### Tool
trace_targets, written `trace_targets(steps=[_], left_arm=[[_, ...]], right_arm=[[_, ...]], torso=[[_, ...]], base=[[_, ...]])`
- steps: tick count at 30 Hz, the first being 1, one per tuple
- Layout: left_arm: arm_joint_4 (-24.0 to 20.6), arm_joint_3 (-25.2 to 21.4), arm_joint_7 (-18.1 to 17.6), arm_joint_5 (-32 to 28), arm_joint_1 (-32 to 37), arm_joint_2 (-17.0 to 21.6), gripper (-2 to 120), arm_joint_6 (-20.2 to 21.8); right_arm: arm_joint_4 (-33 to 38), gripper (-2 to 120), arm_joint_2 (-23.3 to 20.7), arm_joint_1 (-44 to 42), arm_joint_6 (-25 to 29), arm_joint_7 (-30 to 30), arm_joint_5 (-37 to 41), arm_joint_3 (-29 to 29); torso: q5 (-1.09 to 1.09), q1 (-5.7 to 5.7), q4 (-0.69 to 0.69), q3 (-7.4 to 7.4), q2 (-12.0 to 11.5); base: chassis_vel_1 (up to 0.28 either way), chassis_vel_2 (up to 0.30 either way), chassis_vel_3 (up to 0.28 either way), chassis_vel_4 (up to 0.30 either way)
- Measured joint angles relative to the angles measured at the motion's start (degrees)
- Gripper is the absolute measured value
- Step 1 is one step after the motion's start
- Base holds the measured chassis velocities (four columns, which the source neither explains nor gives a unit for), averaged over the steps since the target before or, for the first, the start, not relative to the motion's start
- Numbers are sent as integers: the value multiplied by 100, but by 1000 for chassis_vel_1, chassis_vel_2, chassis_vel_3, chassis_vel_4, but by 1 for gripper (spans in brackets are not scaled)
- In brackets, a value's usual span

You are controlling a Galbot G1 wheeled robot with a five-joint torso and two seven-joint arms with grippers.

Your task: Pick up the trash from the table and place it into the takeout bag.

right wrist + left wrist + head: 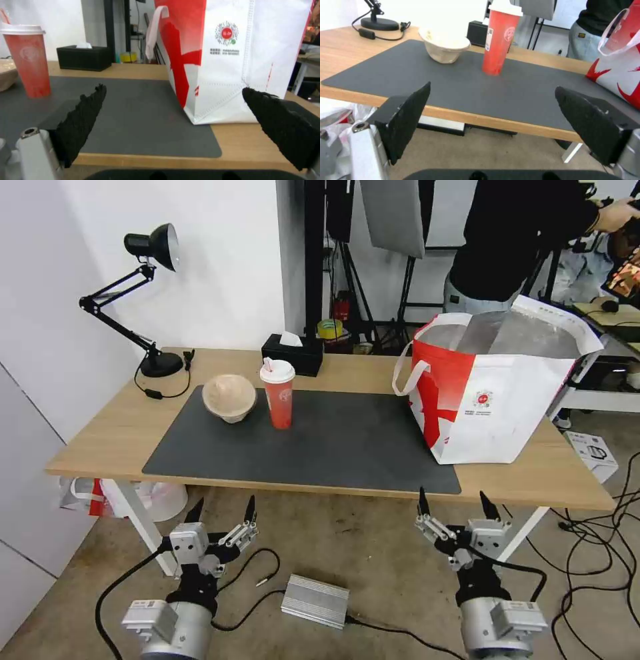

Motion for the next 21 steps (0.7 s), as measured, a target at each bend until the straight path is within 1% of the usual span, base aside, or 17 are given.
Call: trace_targets(steps=[9, 12, 13, 16, 18, 19, 21], left_arm=[[-5, 15, 2, 11, 25, 1, 100, -2], [-7, 20, 3, 11, 28, 1, 100, -4], [-8, 18, 3, 11, 28, 2, 100, -4], [-12, 3, 3, 4, 22, 3, 100, -7], [-12, 3, 3, 3, 22, 4, 100, -10], [-10, 8, 3, 2, 22, 6, 100, -40], [11, 9, 1, 0, 15, 11, 100, -87]], right_arm=[[107, 100, -155, -17, -31, -16, 150, 135], [157, 100, -193, -18, 53, -171, 297, 172], [184, 100, -211, -13, 121, -288, 394, 197], [219, 100, -334, 92, 528, -945, 772, 313], [219, 100, -358, 118, 587, -1059, 832, 330], [216, 100, -414, 185, 695, -1275, 956, 362], [190, 100, -491, 265, 791, -1526, 1129, 391]], torso=[[0, 0, 0, 0, 0], [0, 0, 0, 0, 0], [0, 0, 0, 0, 0], [0, 0, 0, 0, 0], [0, 0, 0, 0, 0], [0, 0, 0, 0, 0], [0, 0, 0, 0, 0]], base=[[0, 0, 0, 0], [0, 0, 0, 0], [0, 0, 0, 0], [0, 0, 0, 0], [0, 0, 0, 0], [0, 0, 0, 0], [0, 0, 0, 0]])
